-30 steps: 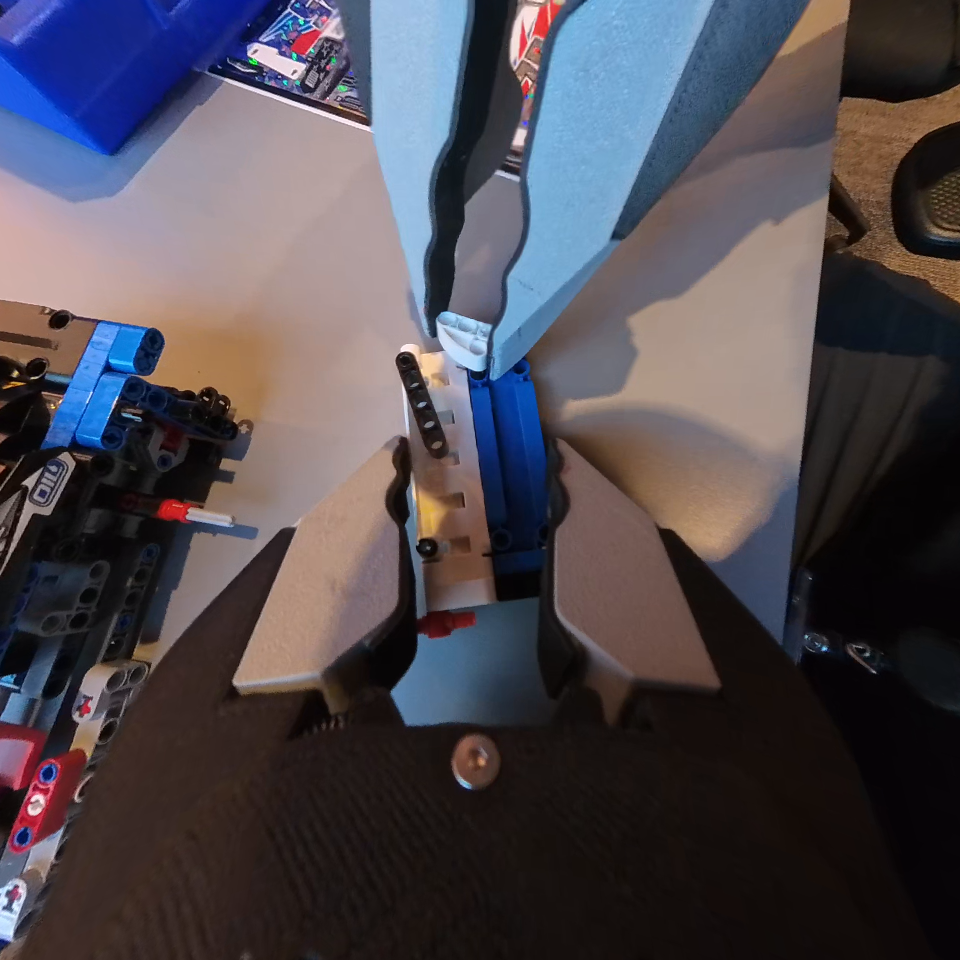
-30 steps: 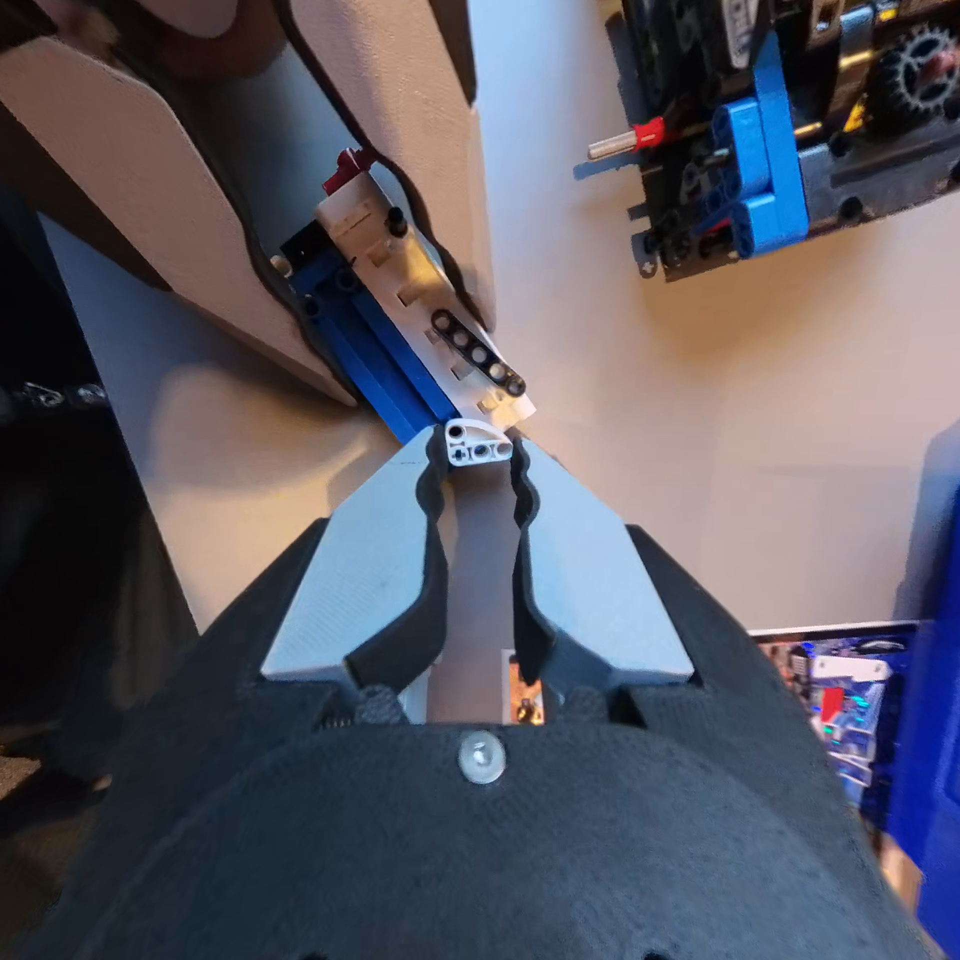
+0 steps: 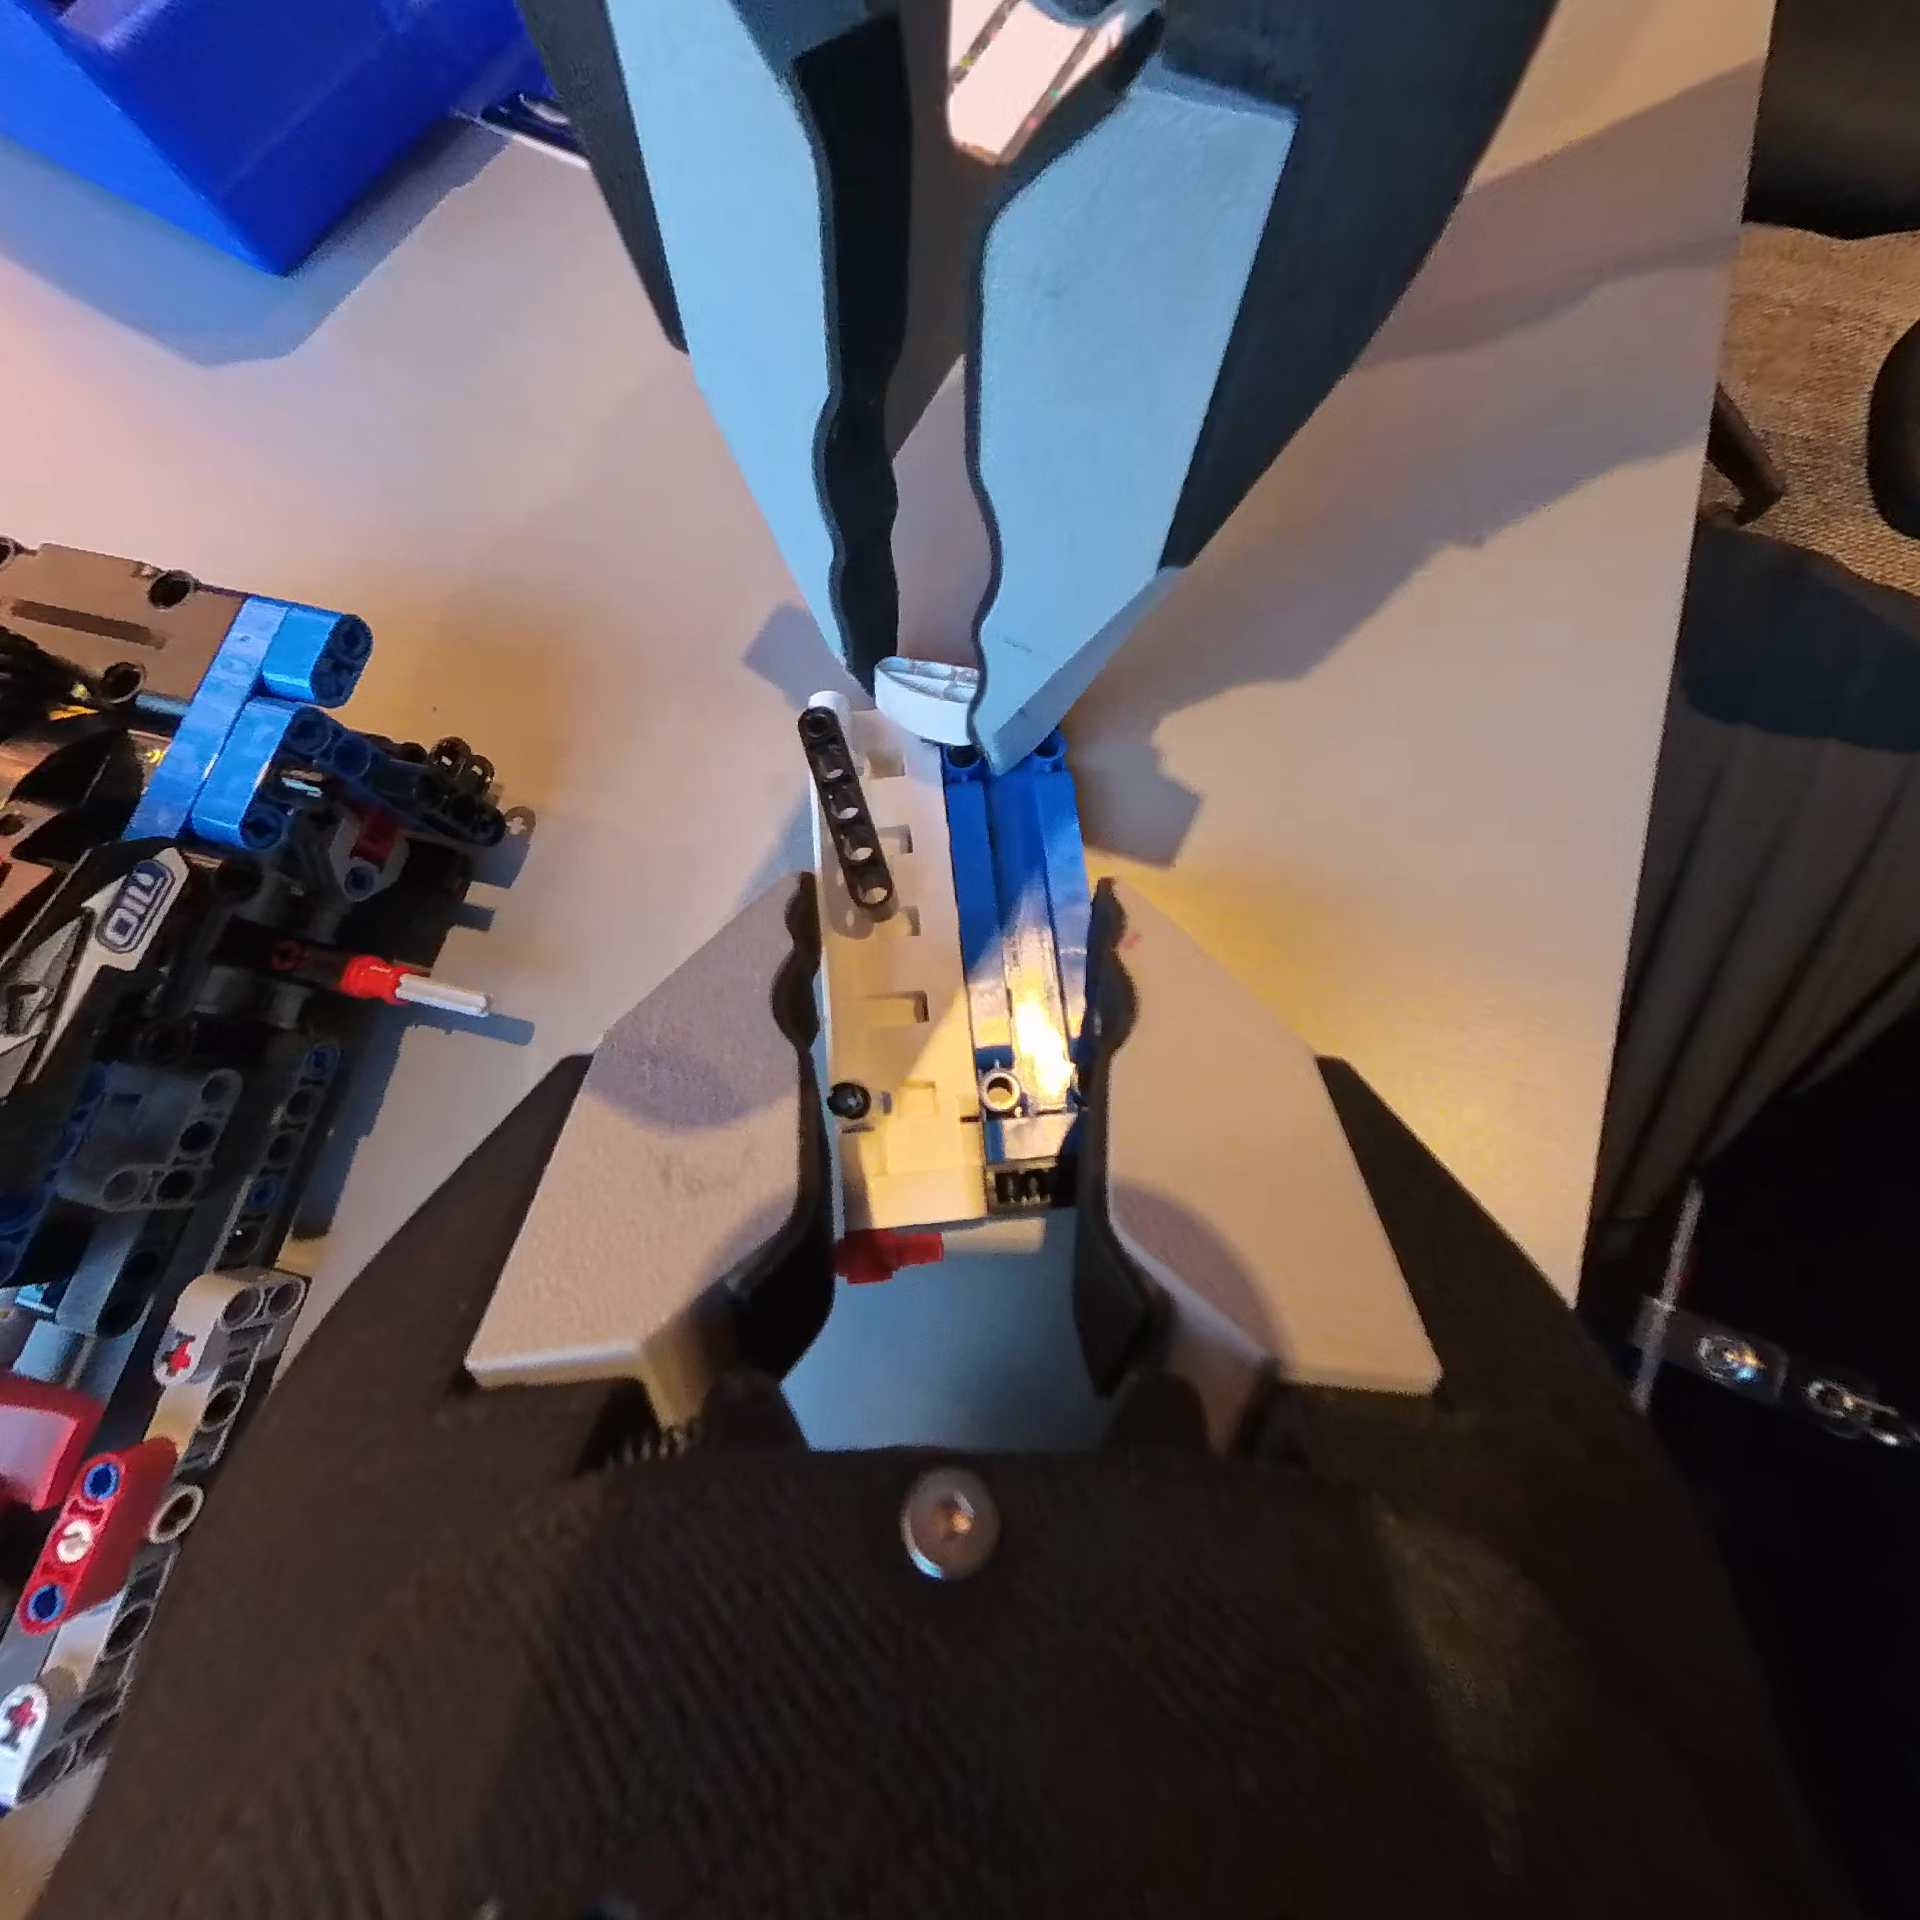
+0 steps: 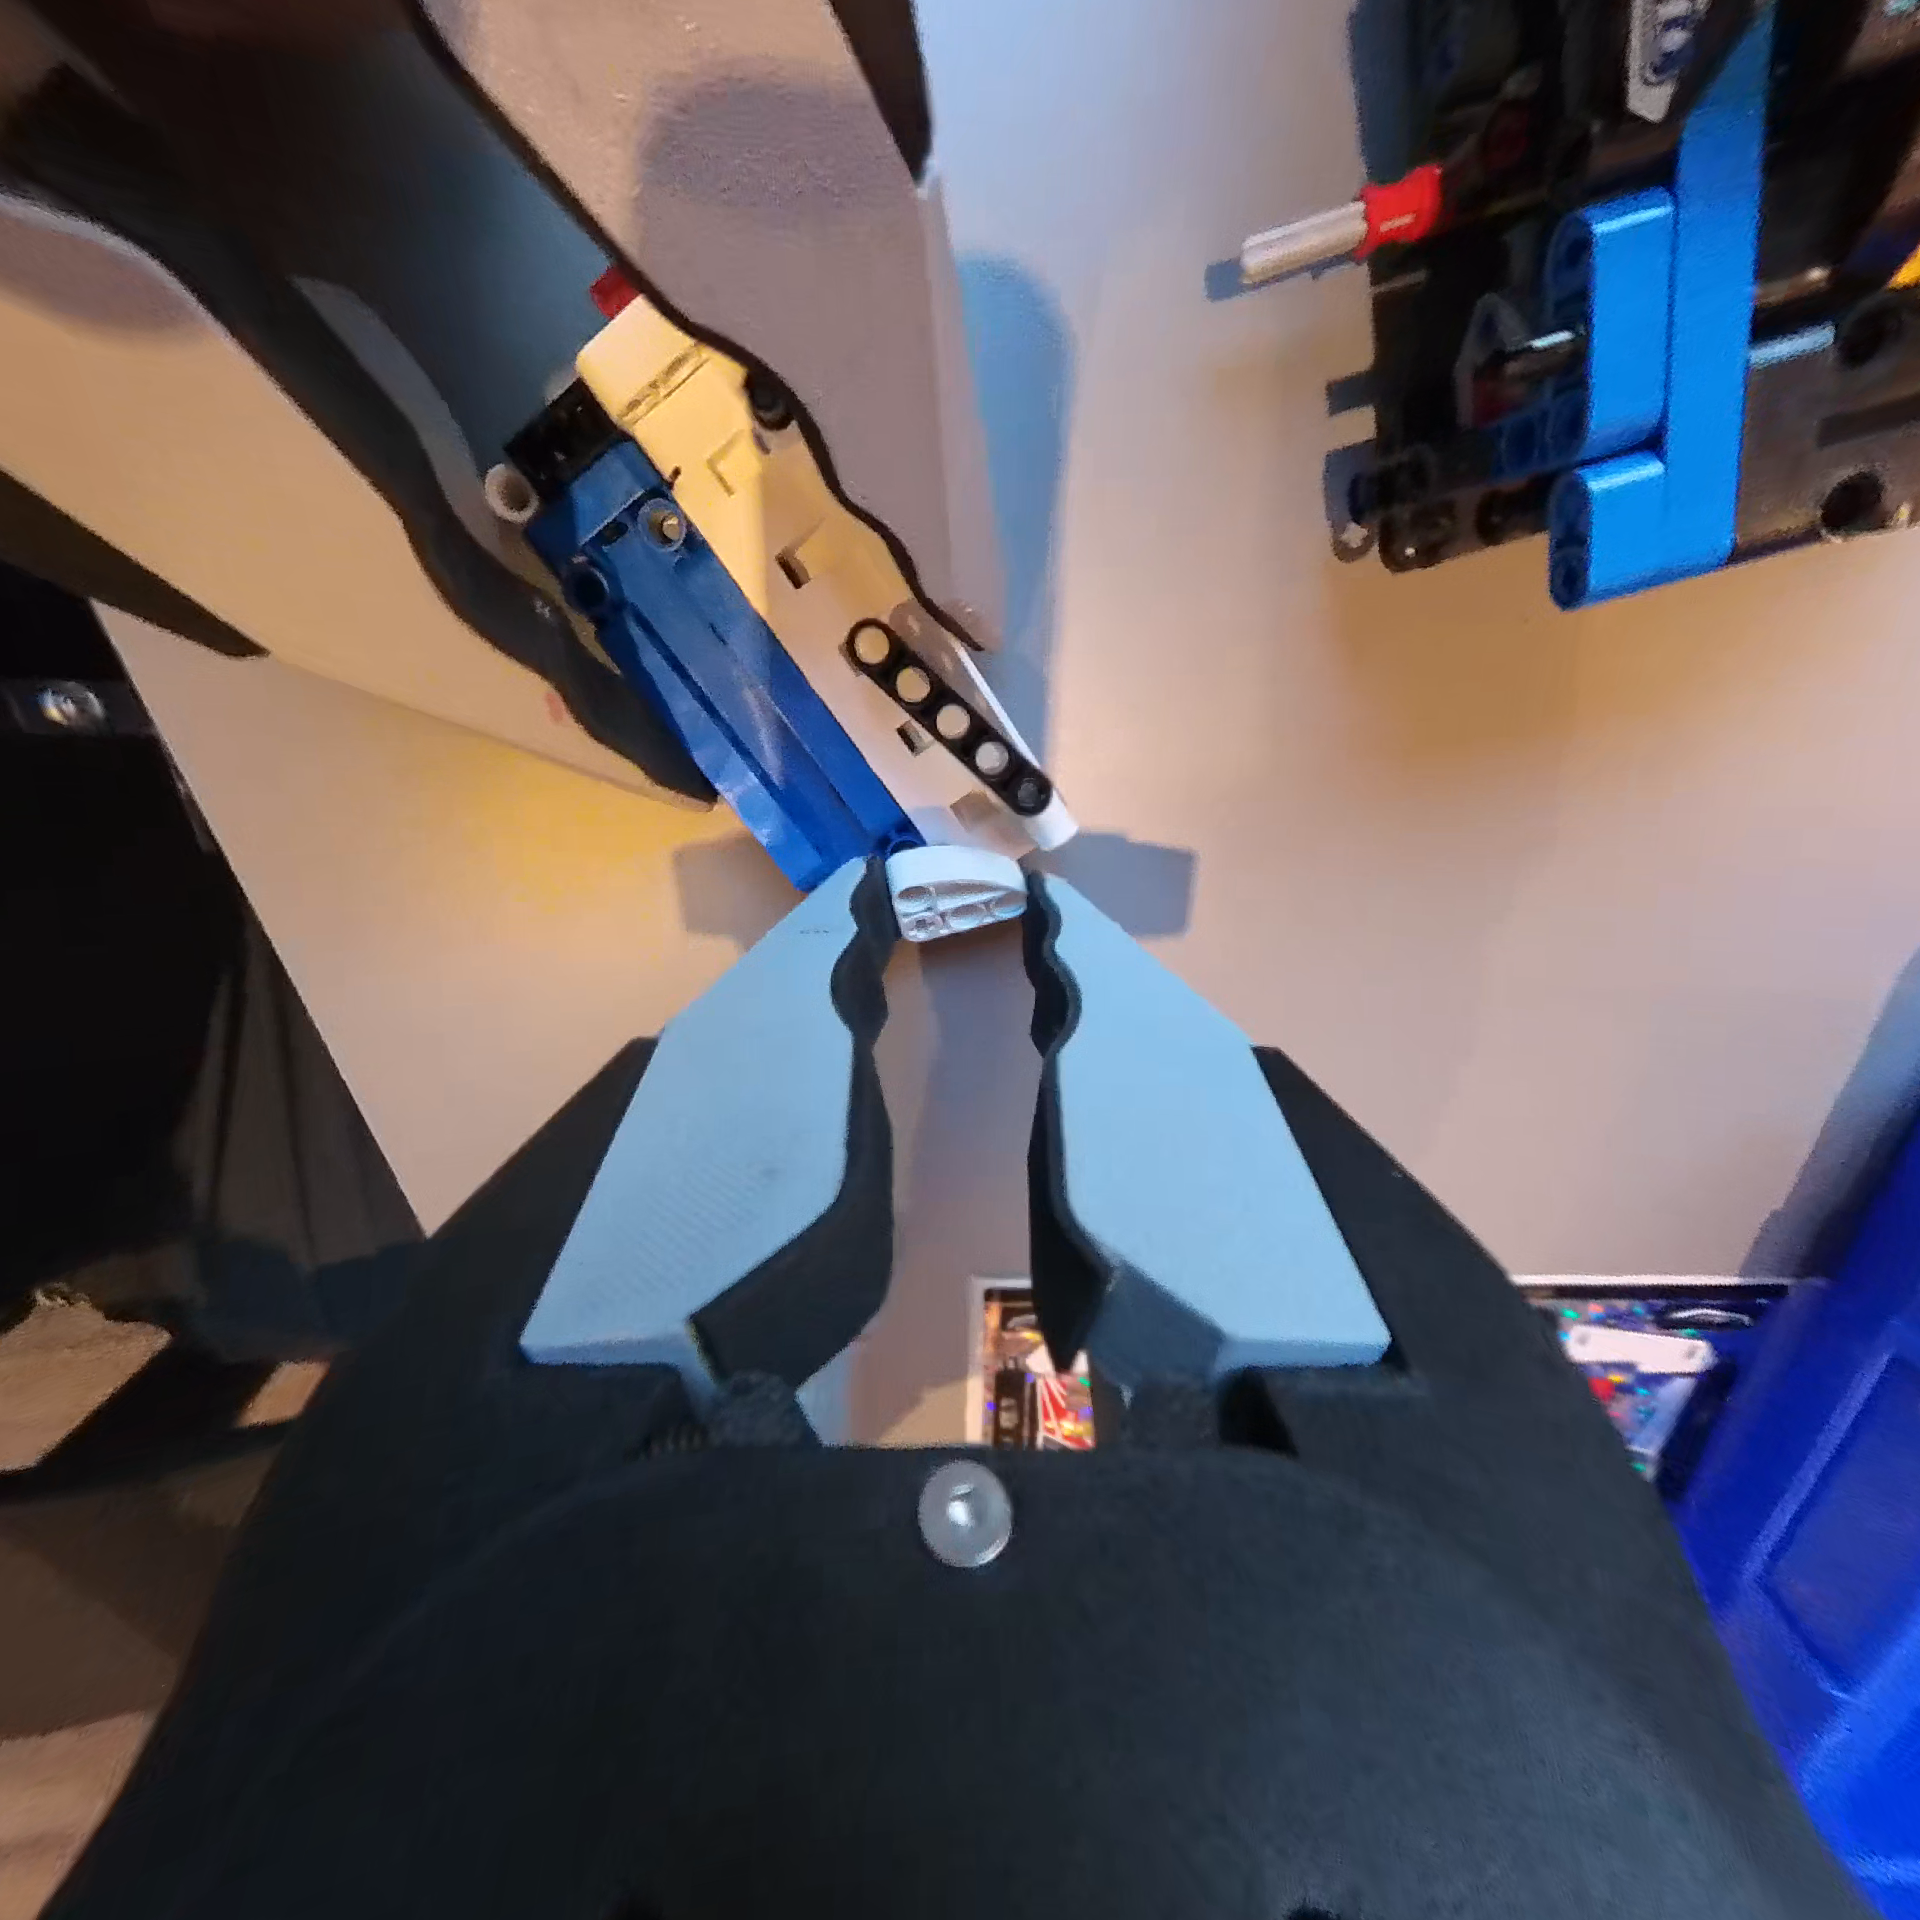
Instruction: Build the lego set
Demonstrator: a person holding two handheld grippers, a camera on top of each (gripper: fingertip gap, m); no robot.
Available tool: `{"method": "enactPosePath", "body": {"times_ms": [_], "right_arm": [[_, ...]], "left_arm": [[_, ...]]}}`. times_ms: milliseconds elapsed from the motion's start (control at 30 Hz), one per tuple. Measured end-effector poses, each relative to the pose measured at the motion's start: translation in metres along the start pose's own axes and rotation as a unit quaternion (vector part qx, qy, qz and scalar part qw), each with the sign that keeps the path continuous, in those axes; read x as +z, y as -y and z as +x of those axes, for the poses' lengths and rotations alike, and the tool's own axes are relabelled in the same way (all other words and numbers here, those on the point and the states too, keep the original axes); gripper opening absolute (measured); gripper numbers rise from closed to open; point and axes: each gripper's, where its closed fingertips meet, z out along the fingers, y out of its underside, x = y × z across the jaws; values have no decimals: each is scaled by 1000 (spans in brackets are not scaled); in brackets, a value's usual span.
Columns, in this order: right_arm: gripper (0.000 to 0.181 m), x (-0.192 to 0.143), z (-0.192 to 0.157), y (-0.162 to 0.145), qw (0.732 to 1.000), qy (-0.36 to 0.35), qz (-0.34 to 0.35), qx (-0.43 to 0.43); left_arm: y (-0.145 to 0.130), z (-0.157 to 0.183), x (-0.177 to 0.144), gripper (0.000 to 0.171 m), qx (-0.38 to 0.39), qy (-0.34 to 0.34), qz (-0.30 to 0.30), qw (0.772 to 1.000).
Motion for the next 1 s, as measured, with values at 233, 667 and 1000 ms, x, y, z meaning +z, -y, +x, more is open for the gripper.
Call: {"method": "enactPosePath", "body": {"times_ms": [233,667,1000], "right_arm": [[34,-3,-4,10,977,45,194,78],[31,-21,1,-15,954,12,295,50],[20,-12,4,-29,979,2,189,-81]], "left_arm": [[0,-2,1,50,-2,1,1,1000],[0,-2,1,50,3,0,2,1000],[-1,-3,-1,51,15,-12,-10,1000]]}}
